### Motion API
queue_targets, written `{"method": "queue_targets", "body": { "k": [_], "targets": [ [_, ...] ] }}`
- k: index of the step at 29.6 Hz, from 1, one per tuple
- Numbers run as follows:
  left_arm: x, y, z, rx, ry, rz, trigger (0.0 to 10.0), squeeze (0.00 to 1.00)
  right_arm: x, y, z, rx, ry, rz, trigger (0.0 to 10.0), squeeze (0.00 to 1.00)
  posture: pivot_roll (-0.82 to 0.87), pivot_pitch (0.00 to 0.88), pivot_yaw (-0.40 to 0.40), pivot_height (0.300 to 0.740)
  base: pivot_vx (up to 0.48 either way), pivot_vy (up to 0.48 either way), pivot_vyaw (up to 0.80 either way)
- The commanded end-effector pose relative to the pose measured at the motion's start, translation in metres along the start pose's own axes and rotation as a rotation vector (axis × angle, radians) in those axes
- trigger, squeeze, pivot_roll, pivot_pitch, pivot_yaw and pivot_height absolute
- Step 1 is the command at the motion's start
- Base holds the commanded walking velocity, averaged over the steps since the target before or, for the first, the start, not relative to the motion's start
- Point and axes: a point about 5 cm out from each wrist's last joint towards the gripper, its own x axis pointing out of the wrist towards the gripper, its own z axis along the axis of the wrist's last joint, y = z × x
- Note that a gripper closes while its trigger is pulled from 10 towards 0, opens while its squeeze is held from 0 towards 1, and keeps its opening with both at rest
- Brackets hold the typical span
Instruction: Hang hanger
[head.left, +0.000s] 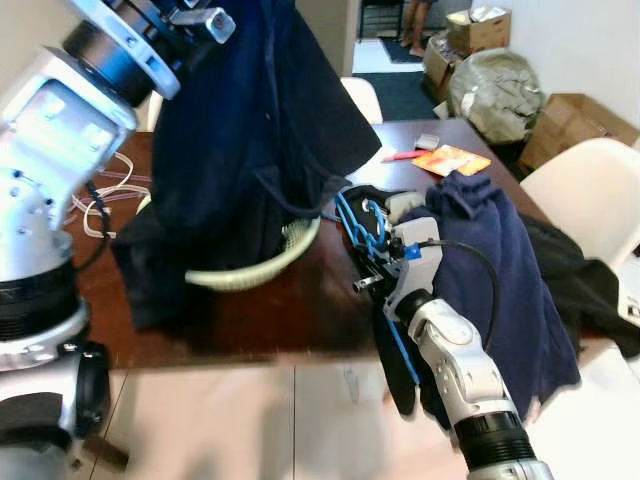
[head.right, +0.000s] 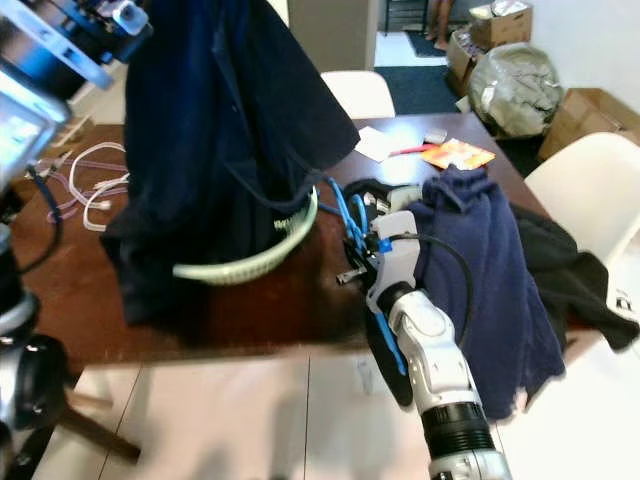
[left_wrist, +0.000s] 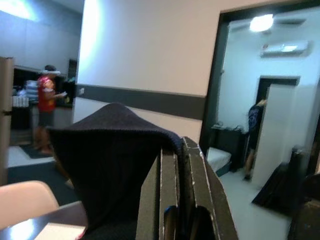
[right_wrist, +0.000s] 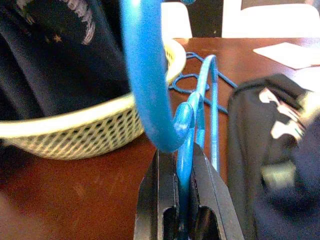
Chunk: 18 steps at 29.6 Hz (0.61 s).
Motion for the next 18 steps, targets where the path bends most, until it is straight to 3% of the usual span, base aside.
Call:
{"method": "queue_targets", "body": {
  "k": [1, 3, 11, 15, 18],
  "targets": [
    [0.004, -0.008, 0.02, 0.08, -0.039, -0.056, 10.0, 0.0, -0.005, -0.001, -0.014, 0.054, 0.047, -0.021, 10.0, 0.0, 0.05, 0.033, 0.04, 0.74, -0.472, 0.0, 0.0],
    [0.008, -0.01, 0.035, 0.133, -0.063, -0.077, 10.0, 0.0, -0.005, -0.002, -0.012, 0.075, 0.033, -0.027, 10.0, 0.0, 0.05, 0.029, 0.042, 0.74, -0.472, 0.0, 0.0],
    [0.02, -0.024, 0.063, 0.245, -0.12, -0.128, 10.0, 0.0, -0.004, -0.006, -0.007, 0.104, 0.002, -0.026, 10.0, 0.0, 0.06, 0.033, 0.043, 0.74, -0.472, 0.0, 0.0],
    [0.022, -0.026, 0.066, 0.268, -0.126, -0.129, 10.0, 0.0, -0.005, -0.007, -0.006, 0.109, -0.001, -0.026, 10.0, 0.0, 0.06, 0.033, 0.043, 0.74, -0.472, 0.0, 0.0],
    [0.022, -0.022, 0.073, 0.363, -0.169, -0.049, 10.0, 0.0, -0.005, -0.007, -0.005, 0.114, -0.003, -0.026, 10.0, 0.0, 0.06, 0.034, 0.044, 0.74, 0.0, 0.0, 0.0]
  ]
}}
